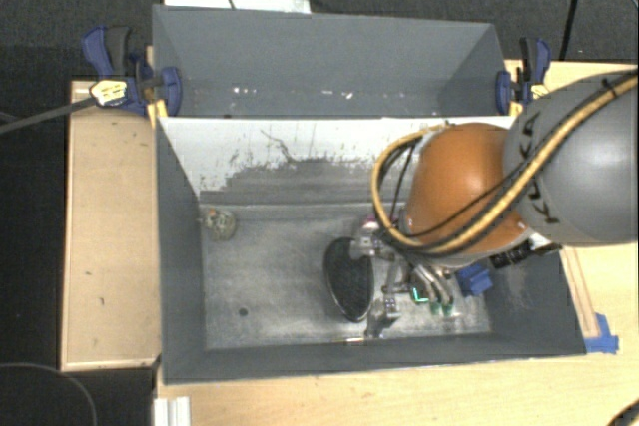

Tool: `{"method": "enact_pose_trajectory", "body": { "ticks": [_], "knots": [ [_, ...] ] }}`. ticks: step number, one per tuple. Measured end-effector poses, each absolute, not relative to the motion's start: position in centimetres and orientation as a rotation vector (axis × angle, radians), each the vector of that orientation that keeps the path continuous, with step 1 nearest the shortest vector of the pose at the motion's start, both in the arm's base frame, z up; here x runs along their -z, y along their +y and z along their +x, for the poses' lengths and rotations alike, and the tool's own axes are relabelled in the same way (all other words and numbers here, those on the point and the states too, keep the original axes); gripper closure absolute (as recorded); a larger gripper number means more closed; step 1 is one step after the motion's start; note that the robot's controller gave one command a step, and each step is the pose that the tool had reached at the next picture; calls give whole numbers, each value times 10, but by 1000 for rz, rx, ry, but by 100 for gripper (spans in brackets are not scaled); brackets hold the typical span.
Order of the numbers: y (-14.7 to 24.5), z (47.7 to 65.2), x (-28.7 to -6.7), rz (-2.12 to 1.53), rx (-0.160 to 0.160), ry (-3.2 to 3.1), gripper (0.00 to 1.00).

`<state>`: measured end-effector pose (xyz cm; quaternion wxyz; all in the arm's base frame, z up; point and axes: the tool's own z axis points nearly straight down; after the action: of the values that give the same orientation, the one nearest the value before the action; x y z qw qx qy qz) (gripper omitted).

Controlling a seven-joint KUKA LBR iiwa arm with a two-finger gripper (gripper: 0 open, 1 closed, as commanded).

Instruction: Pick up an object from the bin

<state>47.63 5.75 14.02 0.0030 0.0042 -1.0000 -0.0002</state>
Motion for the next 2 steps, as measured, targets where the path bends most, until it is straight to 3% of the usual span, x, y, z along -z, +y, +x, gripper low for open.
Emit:
{"method": "enact_pose_trajectory", "body": {
  "ticks": [1,2],
  "knots": [
    [81,521,-76,-129,5,-3150,0],
    [80,522,-80,-135,5,-3154,100]
  ]
}}
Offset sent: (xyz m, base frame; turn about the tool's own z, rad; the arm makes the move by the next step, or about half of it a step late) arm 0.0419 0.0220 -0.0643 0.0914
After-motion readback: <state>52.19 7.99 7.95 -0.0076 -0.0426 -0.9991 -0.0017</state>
